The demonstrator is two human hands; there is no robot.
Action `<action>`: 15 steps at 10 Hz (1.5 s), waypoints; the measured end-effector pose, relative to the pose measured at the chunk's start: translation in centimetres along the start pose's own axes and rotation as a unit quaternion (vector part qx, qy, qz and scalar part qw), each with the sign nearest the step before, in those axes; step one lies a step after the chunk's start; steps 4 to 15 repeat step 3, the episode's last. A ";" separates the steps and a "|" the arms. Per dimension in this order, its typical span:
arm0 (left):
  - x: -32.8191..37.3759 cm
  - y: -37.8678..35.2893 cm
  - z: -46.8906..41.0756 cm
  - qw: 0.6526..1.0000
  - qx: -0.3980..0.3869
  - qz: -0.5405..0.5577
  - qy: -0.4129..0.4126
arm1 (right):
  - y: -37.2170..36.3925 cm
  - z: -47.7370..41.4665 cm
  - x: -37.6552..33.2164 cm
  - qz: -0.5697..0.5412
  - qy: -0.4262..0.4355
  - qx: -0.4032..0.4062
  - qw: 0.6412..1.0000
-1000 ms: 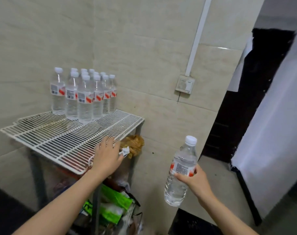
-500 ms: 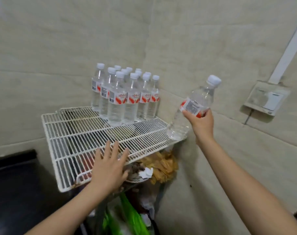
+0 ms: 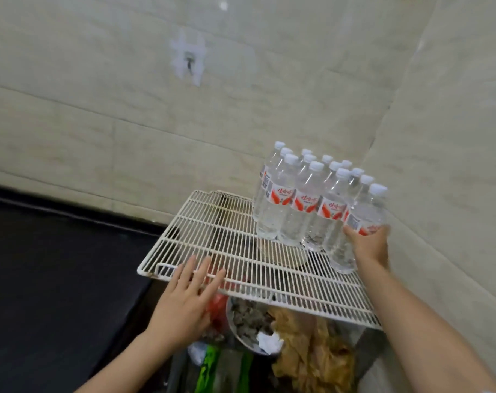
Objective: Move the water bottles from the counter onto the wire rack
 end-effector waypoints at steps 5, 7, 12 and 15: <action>0.0 -0.6 0.2 0.997 -0.049 -0.061 0.006 | 0.4 0.0 0.6 0.021 -0.016 -0.017 1.000; 0.0 -0.6 0.2 0.997 -0.049 -0.061 0.006 | 0.4 0.0 0.6 0.021 -0.016 -0.017 1.000; 0.0 -0.6 0.2 0.997 -0.049 -0.061 0.006 | 0.4 0.0 0.6 0.021 -0.016 -0.017 1.000; 0.0 -0.6 0.2 0.997 -0.049 -0.061 0.006 | 0.4 0.0 0.6 0.021 -0.016 -0.017 1.000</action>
Point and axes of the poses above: each hand's wrist, its own z-axis away from the middle knuckle, its own y-axis out of the back of the hand, x = y × z, the point moved 5 cm from there along -z, towards the middle knuckle, and after that the axes turned 3 degrees about y, right-handed, at the moved point
